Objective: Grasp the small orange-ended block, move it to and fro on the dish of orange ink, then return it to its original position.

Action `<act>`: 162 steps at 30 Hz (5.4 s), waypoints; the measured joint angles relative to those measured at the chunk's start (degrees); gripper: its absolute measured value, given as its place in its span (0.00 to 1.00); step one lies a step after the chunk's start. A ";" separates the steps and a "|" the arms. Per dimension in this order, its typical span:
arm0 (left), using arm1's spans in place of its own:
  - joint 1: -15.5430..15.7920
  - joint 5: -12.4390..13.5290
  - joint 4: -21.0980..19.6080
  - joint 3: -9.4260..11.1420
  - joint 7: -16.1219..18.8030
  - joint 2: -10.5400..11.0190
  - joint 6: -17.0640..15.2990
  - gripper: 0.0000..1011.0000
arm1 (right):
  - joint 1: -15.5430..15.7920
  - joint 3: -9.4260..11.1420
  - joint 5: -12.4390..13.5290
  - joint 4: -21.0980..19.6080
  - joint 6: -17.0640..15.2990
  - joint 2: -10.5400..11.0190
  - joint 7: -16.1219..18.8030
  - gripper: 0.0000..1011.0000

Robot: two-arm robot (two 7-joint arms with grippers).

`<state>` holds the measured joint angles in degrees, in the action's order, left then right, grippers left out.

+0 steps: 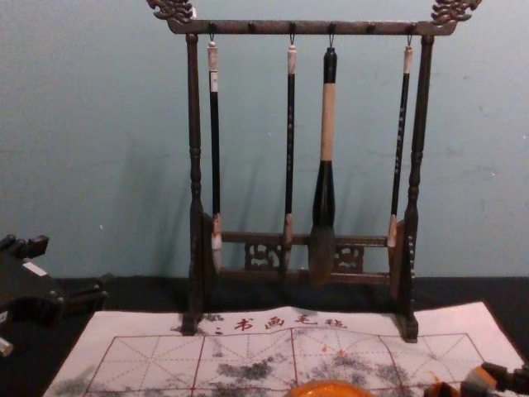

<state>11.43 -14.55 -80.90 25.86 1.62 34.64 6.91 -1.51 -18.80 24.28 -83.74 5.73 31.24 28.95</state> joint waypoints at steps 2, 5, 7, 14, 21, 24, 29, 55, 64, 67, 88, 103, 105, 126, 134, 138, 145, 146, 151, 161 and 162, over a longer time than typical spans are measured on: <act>0.00 0.00 0.00 0.00 0.00 0.00 0.00 0.99 | 0.00 0.00 0.00 0.00 0.00 0.00 0.00 0.30; 0.00 0.00 0.00 0.00 0.00 0.00 0.00 0.99 | 0.00 0.00 0.00 0.00 0.00 0.00 0.00 0.19; 0.00 0.00 0.00 0.00 0.00 0.00 0.00 0.99 | 0.00 0.00 0.00 0.00 0.00 0.00 0.00 0.13; 0.00 0.00 0.00 0.00 0.00 0.00 0.00 0.99 | 0.00 0.00 0.00 0.00 0.00 0.00 -0.01 0.07; 0.00 0.00 0.00 0.00 0.00 0.00 0.00 0.99 | 0.00 0.00 0.00 0.00 0.00 0.00 0.00 0.07; 0.00 0.00 0.00 0.00 0.00 0.00 0.00 0.99 | 0.00 0.00 0.00 0.00 0.00 0.00 0.00 0.07; 0.00 0.00 0.00 0.00 0.00 0.00 0.00 0.99 | 0.00 0.00 0.00 0.00 -0.01 0.00 0.00 0.07; 0.00 0.00 0.00 0.00 0.00 0.00 0.00 0.99 | 0.28 2.33 1.18 -2.73 -0.49 -0.12 0.88 0.07; 0.00 0.00 0.00 0.00 0.00 0.00 0.00 0.99 | -0.23 3.10 2.43 -4.59 -0.31 0.27 1.60 0.07; 0.00 0.00 0.00 0.00 0.00 0.00 0.00 0.99 | -0.79 3.02 2.68 -4.99 -0.38 0.41 2.05 0.07; 0.00 0.00 0.00 0.00 0.00 0.00 0.00 0.99 | -11.40 -5.95 0.03 -3.01 -7.28 0.62 6.33 0.07; 0.00 0.00 0.00 0.00 0.00 0.00 0.00 0.99 | -16.48 -12.01 -3.85 -1.03 -10.66 0.15 7.41 0.07; 0.00 0.00 0.00 0.00 0.00 0.00 0.00 0.99 | -17.03 -12.63 -4.13 -0.87 -11.04 0.15 7.71 0.07; 0.00 0.00 0.00 0.00 0.00 0.00 0.00 0.99 | -20.49 -16.66 -6.19 0.88 -15.12 -0.87 8.29 0.07; 0.00 0.00 0.00 0.00 0.00 0.00 0.00 0.99 | -21.63 -17.18 -6.86 2.60 -15.61 -1.87 7.77 0.07; 0.00 0.00 0.00 0.00 0.00 0.00 0.00 0.99 | -22.24 -17.17 -7.12 3.71 -15.74 -2.38 7.28 0.07; 0.00 0.00 0.00 0.00 0.00 0.00 0.00 0.99 | -22.62 -16.63 -7.36 4.42 -16.02 -2.55 6.76 0.07; 0.00 0.00 0.00 0.00 0.00 0.00 0.00 0.99 | -22.62 -16.54 -7.36 4.43 -16.07 -2.53 6.71 0.07; 0.00 0.00 0.00 0.00 0.00 0.00 0.00 0.99 | -22.51 -15.99 -7.36 4.22 -16.38 -2.16 6.50 0.07; 0.00 0.00 0.00 0.00 0.00 0.00 0.00 0.99 | -21.25 -15.25 -7.13 2.25 -17.24 -0.67 6.37 0.07; 0.00 0.00 0.00 0.00 0.00 0.00 0.00 0.99 | -21.13 -15.18 -7.10 2.01 -17.32 -0.50 6.37 0.07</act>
<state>11.43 -14.55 -80.90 25.86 1.62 34.65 6.91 -22.65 -33.98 17.19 -81.72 -11.59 30.74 35.31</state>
